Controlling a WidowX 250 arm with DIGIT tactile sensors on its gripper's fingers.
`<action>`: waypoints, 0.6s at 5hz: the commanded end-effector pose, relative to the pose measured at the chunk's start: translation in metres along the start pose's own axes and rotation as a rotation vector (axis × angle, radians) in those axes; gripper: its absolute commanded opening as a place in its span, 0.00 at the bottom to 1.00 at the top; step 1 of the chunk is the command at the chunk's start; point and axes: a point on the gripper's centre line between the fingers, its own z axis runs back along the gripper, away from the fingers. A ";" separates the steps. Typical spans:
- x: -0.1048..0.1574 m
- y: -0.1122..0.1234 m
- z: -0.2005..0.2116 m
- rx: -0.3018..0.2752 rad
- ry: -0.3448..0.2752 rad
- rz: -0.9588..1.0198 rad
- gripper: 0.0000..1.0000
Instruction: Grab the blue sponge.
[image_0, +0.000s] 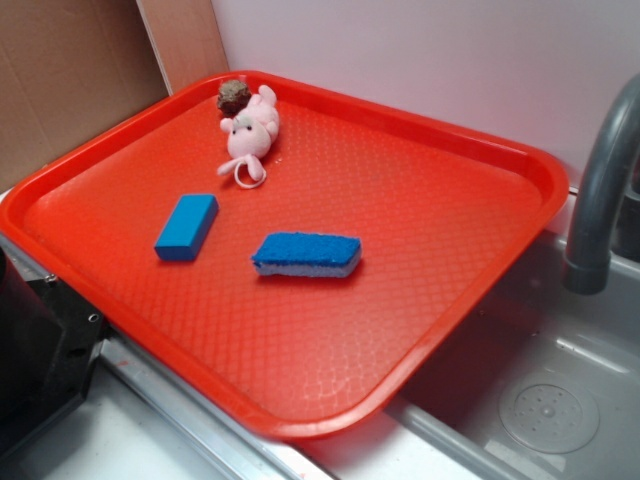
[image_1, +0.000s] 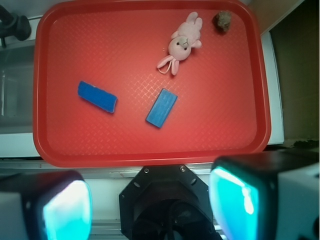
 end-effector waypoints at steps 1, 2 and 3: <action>0.000 0.000 0.000 0.000 0.000 0.000 1.00; 0.021 -0.049 -0.047 -0.114 0.022 -0.239 1.00; 0.022 -0.079 -0.076 -0.131 0.059 -0.487 1.00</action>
